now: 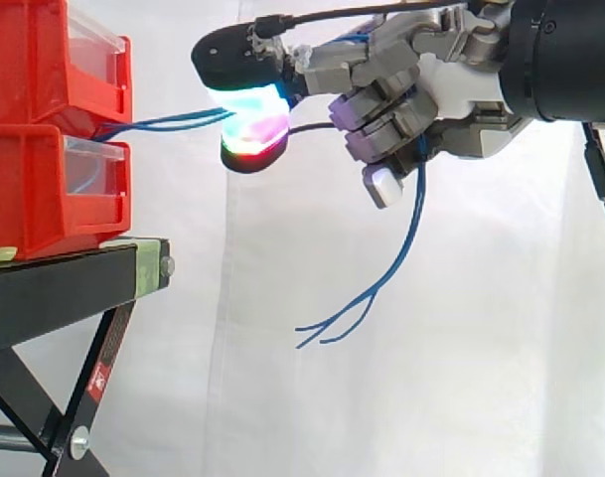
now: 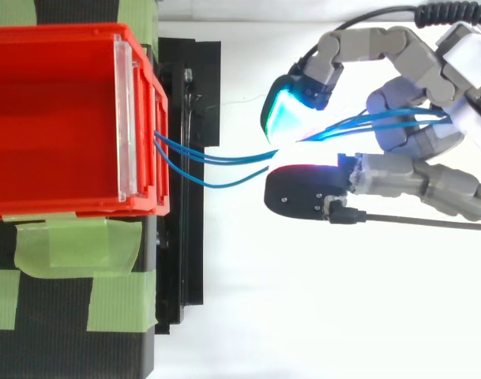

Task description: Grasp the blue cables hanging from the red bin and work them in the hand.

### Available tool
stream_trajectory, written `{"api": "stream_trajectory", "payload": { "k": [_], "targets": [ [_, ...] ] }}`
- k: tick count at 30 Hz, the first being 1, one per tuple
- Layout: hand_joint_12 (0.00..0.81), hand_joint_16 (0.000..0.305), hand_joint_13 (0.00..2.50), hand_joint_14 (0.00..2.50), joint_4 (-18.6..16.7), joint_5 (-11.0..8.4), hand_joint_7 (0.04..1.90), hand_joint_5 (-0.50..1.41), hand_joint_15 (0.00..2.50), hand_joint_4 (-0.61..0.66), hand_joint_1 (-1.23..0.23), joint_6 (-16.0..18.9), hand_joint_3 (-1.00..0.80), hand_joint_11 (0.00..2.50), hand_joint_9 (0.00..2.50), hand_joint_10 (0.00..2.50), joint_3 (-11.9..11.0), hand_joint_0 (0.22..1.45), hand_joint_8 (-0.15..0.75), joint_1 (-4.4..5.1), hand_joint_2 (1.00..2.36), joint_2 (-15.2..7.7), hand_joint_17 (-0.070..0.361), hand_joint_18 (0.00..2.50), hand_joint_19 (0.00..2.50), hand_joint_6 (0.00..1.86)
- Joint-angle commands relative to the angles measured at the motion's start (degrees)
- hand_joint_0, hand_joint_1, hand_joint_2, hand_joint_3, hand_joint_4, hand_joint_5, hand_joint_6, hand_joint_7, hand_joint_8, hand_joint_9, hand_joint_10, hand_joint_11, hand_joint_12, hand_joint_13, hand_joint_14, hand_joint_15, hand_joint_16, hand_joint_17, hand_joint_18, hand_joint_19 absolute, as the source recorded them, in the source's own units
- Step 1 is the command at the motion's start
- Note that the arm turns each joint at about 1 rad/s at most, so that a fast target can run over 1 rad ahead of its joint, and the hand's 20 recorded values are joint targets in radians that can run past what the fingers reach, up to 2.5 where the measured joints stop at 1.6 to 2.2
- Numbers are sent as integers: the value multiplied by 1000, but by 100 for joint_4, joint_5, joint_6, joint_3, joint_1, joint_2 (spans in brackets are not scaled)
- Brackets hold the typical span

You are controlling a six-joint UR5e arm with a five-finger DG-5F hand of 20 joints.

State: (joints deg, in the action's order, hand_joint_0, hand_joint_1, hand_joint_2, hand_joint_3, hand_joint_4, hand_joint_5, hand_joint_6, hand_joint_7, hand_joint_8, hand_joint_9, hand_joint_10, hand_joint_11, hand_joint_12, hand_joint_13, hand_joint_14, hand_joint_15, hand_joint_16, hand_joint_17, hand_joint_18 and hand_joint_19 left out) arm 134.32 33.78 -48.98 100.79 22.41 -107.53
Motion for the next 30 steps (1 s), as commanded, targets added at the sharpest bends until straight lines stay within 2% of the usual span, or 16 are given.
{"api": "stream_trajectory", "payload": {
  "k": [1,8,12,17,19,21,22,23,25,28,29,30],
  "targets": [
    [706,210,2097,2500,-2,6,1066,-31,2148,179,-660,3,-17,2500,1706,2500,2,1173,580,0,1028,4,158,2500,766,923],
    [706,210,2097,2500,-2,6,1105,53,2148,206,-639,3,193,2500,1706,2500,2,1177,580,0,1015,4,158,2500,766,930],
    [706,210,2097,2500,-2,6,1111,60,2148,221,-638,29,200,2500,1706,2500,2,1132,580,0,1012,-5,158,2500,766,926],
    [706,210,2097,2500,15,6,1133,-5,2148,239,-659,82,-171,2500,1706,2500,2,1004,580,0,1021,4,158,2500,766,832],
    [706,210,2097,2500,15,6,1115,-23,2148,242,-643,108,-298,2500,1706,2500,2,989,580,0,1022,4,158,2500,766,840],
    [706,210,2097,2500,15,6,1095,-35,2148,234,-630,126,-121,2500,1706,2500,2,1063,580,0,1024,4,158,2500,766,871],
    [706,210,2097,2500,15,6,1073,-33,2148,225,-628,126,92,2500,1706,2500,2,1106,580,0,1019,4,158,2500,766,941],
    [706,210,2097,2500,15,6,1059,-31,2148,218,-629,126,199,2500,1706,2500,2,1129,580,0,1012,4,158,2500,766,989],
    [706,210,2097,2500,15,6,1068,-28,2148,213,-630,126,239,2500,1706,2500,-7,1148,580,0,1009,4,158,2500,766,1007],
    [706,210,2097,2500,15,6,1081,-62,2148,220,-662,126,-164,2500,1706,2500,2,1020,580,0,1023,4,158,2500,766,993],
    [706,210,2097,2500,15,6,1074,-81,2148,223,-655,126,-401,2500,1706,2500,2,988,580,0,1021,4,158,2500,766,987],
    [706,210,2097,2500,15,6,1070,-85,2148,217,-655,126,-425,2500,1706,2500,2,992,580,0,1021,4,158,2500,766,988]
  ]
}}
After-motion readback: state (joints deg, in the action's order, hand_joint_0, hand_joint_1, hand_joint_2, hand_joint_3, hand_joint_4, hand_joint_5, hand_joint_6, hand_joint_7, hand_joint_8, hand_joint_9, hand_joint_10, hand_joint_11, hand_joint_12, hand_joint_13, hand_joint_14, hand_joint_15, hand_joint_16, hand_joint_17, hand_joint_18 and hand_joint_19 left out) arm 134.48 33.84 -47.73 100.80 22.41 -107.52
